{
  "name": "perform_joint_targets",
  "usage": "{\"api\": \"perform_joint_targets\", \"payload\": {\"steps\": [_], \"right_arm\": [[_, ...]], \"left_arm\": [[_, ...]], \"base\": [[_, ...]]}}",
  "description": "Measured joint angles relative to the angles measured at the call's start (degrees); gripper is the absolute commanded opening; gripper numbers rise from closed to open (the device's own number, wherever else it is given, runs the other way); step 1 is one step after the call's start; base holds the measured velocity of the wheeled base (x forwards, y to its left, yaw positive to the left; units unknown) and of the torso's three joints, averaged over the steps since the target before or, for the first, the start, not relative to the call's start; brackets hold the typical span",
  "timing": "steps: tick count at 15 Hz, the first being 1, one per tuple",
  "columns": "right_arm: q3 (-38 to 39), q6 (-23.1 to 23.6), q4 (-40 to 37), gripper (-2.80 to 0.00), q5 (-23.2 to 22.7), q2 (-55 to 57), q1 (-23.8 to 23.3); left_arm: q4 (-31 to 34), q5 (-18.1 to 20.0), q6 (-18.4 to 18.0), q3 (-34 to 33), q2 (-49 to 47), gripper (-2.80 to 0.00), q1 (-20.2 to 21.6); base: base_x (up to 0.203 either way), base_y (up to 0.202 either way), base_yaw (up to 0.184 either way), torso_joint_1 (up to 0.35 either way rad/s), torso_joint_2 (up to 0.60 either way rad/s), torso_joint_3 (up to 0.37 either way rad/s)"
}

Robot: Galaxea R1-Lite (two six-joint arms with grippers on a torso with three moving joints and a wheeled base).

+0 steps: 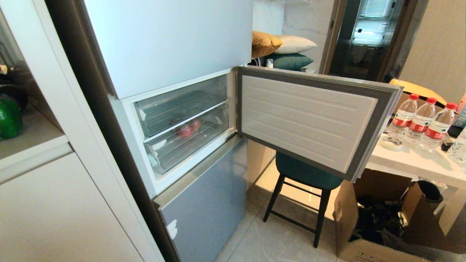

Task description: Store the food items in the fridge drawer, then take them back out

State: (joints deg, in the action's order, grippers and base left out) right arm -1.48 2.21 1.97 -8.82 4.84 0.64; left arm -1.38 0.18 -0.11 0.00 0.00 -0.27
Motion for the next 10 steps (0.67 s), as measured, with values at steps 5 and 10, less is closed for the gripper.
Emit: {"api": "perform_joint_targets", "payload": {"steps": [5, 10], "right_arm": [[1.2, -4.2, -1.8, -2.8, 9.3, -4.4, -0.6], [1.4, -4.3, -2.0, -2.8, 9.3, -4.9, -0.6]], "left_arm": [[0.0, 0.0, 0.0, 0.0, 0.0, -2.8, 0.0], [0.0, 0.0, 0.0, 0.0, 0.0, -2.8, 0.0]], "base": [[0.0, 0.0, 0.0, 0.0, 0.0, 0.0], [0.0, 0.0, 0.0, 0.0, 0.0, 0.0]]}}
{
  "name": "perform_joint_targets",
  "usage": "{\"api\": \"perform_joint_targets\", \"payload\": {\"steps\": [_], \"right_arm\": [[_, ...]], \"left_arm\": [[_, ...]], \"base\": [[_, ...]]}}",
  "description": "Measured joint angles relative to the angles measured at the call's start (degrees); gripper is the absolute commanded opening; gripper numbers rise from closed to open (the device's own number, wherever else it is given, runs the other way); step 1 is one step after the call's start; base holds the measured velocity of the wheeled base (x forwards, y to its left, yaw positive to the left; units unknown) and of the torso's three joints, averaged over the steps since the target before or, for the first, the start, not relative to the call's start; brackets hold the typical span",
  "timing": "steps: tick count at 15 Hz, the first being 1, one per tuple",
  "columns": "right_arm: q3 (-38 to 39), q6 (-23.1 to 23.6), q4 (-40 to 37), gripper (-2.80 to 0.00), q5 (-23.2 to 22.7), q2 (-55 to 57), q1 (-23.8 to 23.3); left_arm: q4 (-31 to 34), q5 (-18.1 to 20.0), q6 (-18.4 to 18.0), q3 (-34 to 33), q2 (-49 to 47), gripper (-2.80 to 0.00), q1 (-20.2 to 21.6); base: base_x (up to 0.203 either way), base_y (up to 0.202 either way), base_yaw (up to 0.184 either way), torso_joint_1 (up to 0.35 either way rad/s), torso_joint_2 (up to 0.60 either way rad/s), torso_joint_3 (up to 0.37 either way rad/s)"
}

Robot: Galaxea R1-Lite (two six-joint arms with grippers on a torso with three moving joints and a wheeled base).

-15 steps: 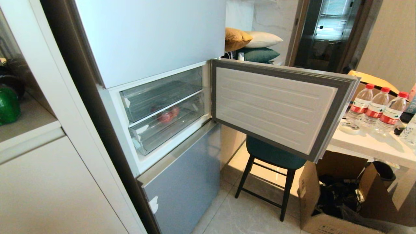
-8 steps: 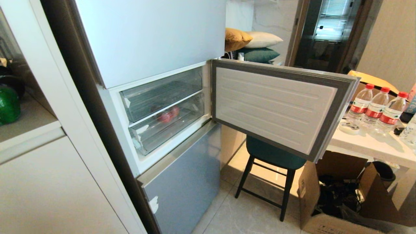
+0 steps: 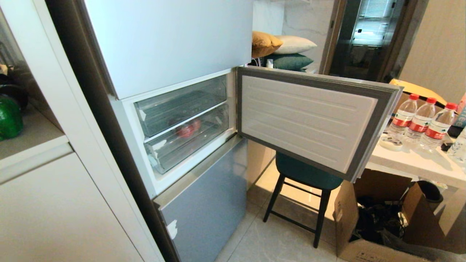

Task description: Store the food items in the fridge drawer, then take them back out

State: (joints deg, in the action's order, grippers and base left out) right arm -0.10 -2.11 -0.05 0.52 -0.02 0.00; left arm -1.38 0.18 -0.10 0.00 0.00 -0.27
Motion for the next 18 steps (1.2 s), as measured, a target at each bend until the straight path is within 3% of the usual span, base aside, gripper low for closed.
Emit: {"api": "perform_joint_targets", "payload": {"steps": [6, 18], "right_arm": [[0.0, -0.1, -0.2, -2.8, 0.0, 0.0, 0.0], [0.0, 0.0, -0.1, -2.8, -0.1, 0.0, 0.0]], "left_arm": [[0.0, 0.0, 0.0, 0.0, 0.0, -2.8, 0.0], [0.0, 0.0, 0.0, 0.0, 0.0, -2.8, 0.0]], "base": [[0.0, 0.0, 0.0, 0.0, 0.0, 0.0], [0.001, -0.008, 0.167, 0.002, 0.0, 0.0]]}}
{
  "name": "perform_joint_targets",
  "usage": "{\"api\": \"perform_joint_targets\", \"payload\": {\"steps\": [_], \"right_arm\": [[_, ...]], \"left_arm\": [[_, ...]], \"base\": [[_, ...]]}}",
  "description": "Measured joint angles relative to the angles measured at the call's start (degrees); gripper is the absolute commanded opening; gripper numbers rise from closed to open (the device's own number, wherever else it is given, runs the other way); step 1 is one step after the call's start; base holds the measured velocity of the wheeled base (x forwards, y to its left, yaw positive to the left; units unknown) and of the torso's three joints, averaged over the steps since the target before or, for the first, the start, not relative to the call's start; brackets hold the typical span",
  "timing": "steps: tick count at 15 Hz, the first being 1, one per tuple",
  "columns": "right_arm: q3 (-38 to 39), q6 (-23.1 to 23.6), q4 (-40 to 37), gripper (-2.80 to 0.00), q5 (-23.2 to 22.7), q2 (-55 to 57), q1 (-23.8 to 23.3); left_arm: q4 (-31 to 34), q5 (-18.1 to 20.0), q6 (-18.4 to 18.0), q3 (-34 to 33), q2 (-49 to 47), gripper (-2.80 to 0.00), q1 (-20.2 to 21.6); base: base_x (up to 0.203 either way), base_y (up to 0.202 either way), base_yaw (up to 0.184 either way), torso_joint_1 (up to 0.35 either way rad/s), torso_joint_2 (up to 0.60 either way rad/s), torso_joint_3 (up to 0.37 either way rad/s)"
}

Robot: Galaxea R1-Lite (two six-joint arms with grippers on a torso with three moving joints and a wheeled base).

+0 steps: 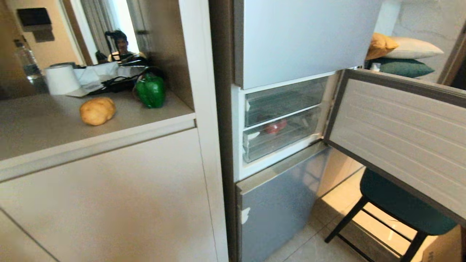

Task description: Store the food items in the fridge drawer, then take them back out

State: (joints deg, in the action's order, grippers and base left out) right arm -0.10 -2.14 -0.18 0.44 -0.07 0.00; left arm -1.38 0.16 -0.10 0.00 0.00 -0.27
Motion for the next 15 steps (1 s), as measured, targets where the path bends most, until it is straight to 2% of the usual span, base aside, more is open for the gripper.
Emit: {"api": "perform_joint_targets", "payload": {"steps": [12, 15], "right_arm": [[0.0, 0.0, 0.0, -2.8, 0.0, 0.0, 0.0], [0.0, 0.0, 0.0, -2.8, 0.0, 0.0, 0.0]], "left_arm": [[0.0, 0.0, 0.0, 0.0, 0.0, -2.8, 0.0], [0.0, 0.0, 0.0, 0.0, 0.0, -2.8, 0.0]], "base": [[0.001, -0.007, 0.172, 0.002, 0.0, 0.002], [0.002, -0.003, 0.066, -0.001, 0.0, 0.001]]}}
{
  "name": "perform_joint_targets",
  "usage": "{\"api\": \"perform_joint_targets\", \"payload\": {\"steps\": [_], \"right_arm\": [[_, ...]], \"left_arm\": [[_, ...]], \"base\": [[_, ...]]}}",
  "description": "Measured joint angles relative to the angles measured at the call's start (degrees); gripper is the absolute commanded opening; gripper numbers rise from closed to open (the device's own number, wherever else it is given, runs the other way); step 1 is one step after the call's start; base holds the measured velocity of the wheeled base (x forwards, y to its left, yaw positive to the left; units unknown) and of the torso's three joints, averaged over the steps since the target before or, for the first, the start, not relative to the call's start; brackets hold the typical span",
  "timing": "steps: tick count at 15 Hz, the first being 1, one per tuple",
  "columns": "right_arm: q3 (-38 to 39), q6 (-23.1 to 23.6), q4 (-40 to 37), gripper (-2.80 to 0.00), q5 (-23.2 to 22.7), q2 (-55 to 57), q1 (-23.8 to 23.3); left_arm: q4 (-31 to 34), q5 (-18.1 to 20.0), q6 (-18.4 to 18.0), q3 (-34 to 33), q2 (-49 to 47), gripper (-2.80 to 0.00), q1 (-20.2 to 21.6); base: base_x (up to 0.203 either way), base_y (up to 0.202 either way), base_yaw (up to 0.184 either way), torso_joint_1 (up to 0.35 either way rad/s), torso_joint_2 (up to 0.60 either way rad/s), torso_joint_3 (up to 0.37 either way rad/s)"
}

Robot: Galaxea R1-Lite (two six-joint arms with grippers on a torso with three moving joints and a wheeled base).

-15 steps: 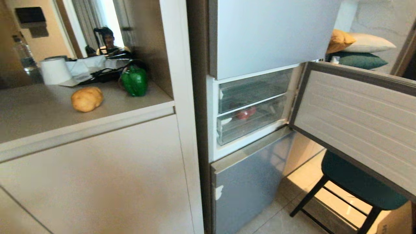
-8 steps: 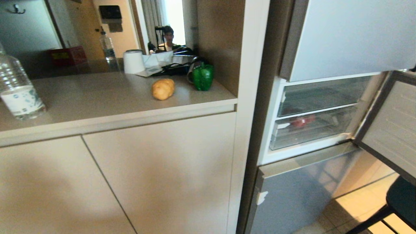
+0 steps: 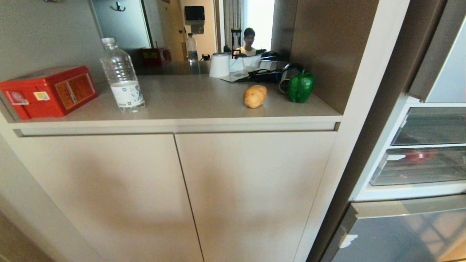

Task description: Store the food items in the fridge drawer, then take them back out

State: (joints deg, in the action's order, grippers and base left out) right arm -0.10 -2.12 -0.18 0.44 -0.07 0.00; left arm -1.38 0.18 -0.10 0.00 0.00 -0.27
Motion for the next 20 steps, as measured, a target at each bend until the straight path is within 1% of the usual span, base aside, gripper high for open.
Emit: {"api": "perform_joint_targets", "payload": {"steps": [7, 10, 20], "right_arm": [[0.0, 0.0, 0.0, -2.8, 0.0, 0.0, 0.0], [0.0, 0.6, 0.0, -2.8, 0.0, 0.0, 0.0], [0.0, 0.1, 0.0, -2.8, 0.1, 0.0, 0.0]], "left_arm": [[0.0, 0.0, 0.0, 0.0, 0.0, -2.8, 0.0], [0.0, 0.0, 0.0, 0.0, 0.0, -2.8, 0.0], [0.0, 0.0, 0.0, 0.0, 0.0, -2.8, 0.0]], "base": [[0.0, 0.0, 0.0, 0.0, 0.0, 0.0], [0.0, 0.0, 0.0, 0.0, 0.0, 0.0], [0.0, 0.0, 0.0, 0.0, 0.0, 0.0]]}}
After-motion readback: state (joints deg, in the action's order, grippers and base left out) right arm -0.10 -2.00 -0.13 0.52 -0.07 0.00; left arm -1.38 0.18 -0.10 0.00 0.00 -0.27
